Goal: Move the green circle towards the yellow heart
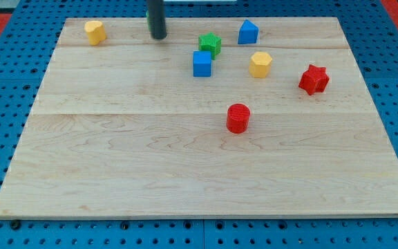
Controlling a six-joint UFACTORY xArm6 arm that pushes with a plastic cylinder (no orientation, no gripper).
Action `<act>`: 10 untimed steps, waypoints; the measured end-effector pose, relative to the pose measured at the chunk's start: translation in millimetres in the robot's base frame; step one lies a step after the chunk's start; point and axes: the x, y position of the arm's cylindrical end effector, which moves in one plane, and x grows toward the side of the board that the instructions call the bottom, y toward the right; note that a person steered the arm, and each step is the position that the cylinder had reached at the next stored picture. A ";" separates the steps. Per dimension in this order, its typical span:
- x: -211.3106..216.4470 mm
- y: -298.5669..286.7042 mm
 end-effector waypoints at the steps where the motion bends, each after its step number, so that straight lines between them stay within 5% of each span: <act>1: 6.4 -17.1; 3: -82.9 -50.7; 4: -95.4 -56.4; 6: -74.8 -5.7; 7: -22.0 14.4; 10: -92.3 74.8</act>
